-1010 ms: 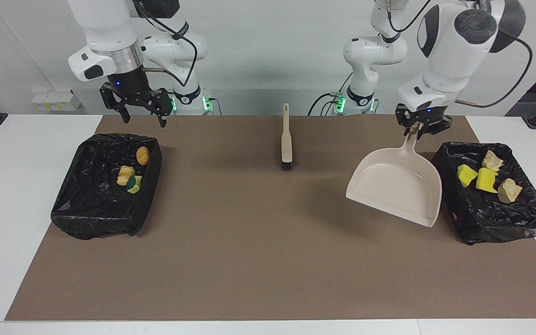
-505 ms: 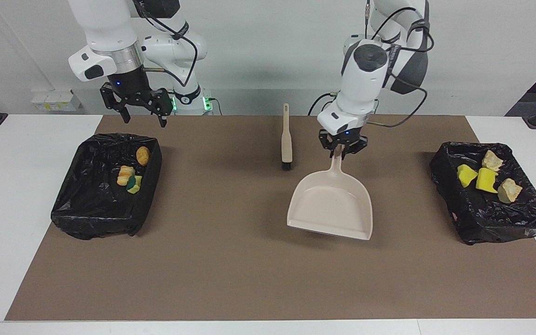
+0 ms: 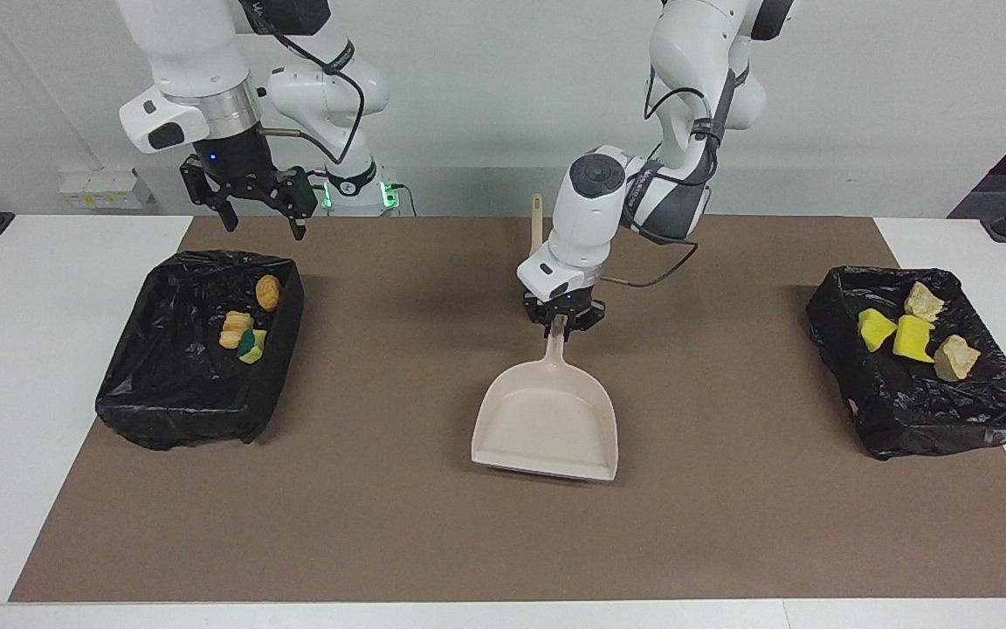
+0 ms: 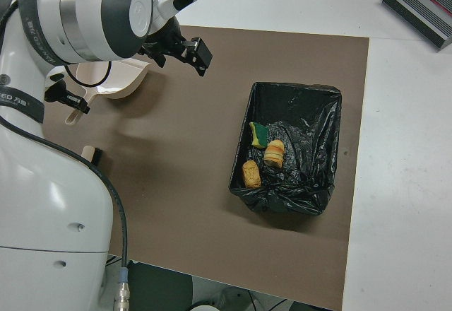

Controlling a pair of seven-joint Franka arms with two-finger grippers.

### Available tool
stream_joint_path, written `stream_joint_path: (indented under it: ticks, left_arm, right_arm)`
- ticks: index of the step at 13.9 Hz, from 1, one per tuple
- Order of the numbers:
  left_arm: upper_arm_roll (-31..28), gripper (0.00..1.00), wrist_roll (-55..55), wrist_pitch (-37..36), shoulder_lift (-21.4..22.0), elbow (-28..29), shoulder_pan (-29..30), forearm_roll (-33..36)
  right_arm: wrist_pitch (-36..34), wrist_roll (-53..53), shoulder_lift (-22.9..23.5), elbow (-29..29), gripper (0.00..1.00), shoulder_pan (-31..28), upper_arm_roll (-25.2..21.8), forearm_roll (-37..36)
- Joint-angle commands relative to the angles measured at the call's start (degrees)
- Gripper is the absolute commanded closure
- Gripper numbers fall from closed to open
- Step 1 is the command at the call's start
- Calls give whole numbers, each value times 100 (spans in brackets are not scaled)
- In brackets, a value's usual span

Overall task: Sweep and dump trash in bin
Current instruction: 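Lower the dustpan onto the table center with the left gripper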

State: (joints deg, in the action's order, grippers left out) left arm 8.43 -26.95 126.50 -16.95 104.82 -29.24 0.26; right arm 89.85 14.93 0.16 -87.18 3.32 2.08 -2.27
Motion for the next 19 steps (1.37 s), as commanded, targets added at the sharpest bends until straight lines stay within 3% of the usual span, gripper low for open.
stream_joint_path:
  ticks: [1,5,6,7,10,15,19]
  left_arm:
    - [-122,100,-267,252,-44,196,-309,-70]
    - [-122,100,-320,296,-115,249,-389,-70]
    - [-122,67,-319,296,-115,241,-381,-79]
    - [-122,1,-267,305,-106,241,-363,-79]
    - [-131,0,-276,112,121,223,-74,-88]
    - [-193,0,-118,-950,631,179,725,-70]
    - [-193,0,1145,-2005,1342,232,1743,-70]
  right_arm:
    - [-56,-69,-34,-27,0,-77,-5,113]
    - [-73,-69,-34,-27,0,-77,-5,113]
    - [-73,-69,-34,-27,0,-104,-5,113]
    - [-73,-69,-34,-27,0,-147,-5,113]
    - [-56,-78,-34,-27,0,-148,3,113]
    - [-47,-69,-34,-27,0,-139,12,113]
    - [-12,-95,-25,-27,0,-156,21,113]
